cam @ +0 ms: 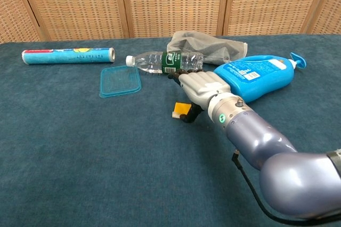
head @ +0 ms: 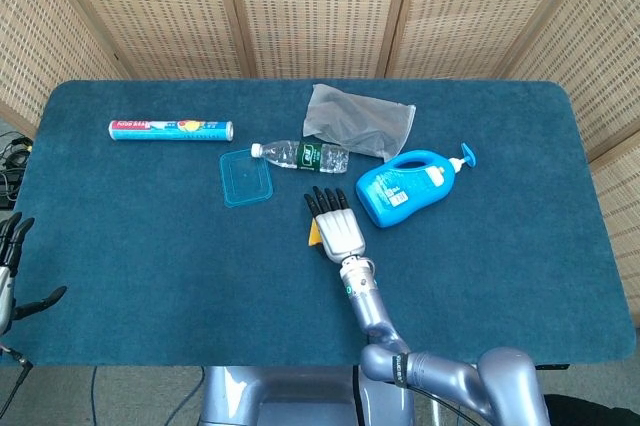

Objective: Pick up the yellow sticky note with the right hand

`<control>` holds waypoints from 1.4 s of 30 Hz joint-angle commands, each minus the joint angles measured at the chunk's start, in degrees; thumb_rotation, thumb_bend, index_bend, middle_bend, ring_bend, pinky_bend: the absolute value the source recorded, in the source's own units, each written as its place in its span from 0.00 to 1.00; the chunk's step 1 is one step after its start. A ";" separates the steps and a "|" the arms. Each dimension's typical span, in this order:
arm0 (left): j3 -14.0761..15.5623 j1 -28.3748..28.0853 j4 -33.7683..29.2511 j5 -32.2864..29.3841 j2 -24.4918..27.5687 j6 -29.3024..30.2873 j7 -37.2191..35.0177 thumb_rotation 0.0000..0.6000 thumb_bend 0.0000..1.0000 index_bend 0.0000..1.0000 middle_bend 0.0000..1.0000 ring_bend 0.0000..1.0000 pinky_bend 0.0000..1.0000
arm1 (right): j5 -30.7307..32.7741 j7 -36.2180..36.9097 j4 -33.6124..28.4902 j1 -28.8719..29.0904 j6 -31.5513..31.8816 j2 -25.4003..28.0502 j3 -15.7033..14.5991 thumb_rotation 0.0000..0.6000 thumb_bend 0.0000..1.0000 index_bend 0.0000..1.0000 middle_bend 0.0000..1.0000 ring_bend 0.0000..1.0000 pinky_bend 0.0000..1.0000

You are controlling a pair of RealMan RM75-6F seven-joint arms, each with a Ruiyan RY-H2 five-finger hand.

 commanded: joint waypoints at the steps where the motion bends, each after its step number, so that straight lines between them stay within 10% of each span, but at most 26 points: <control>1: 0.02 0.04 -0.05 0.06 0.05 0.09 -0.06 1.00 0.07 0.00 0.00 0.00 0.08 | -1.58 1.47 0.54 0.09 1.44 -0.47 -0.22 1.00 0.64 0.07 0.00 0.00 0.00; 12: 0.11 0.28 -0.62 0.60 0.45 0.84 -0.43 1.00 0.07 0.00 0.00 0.00 0.08 | -5.01 2.98 -4.92 -1.58 5.13 1.61 -1.60 1.00 0.66 0.08 0.00 0.00 0.00; 22: 0.43 0.50 -1.36 1.50 0.73 1.63 -0.33 1.00 0.07 0.00 0.00 0.00 0.08 | -3.80 0.42 -11.65 -4.00 5.41 3.69 -3.50 1.00 0.44 0.11 0.00 0.00 0.00; 42: 0.09 0.35 -1.01 0.59 0.76 0.86 -0.74 1.00 0.07 0.00 0.00 0.00 0.08 | -2.01 1.59 -2.61 -2.07 1.75 -0.48 -1.94 1.00 0.35 0.20 0.00 0.00 0.00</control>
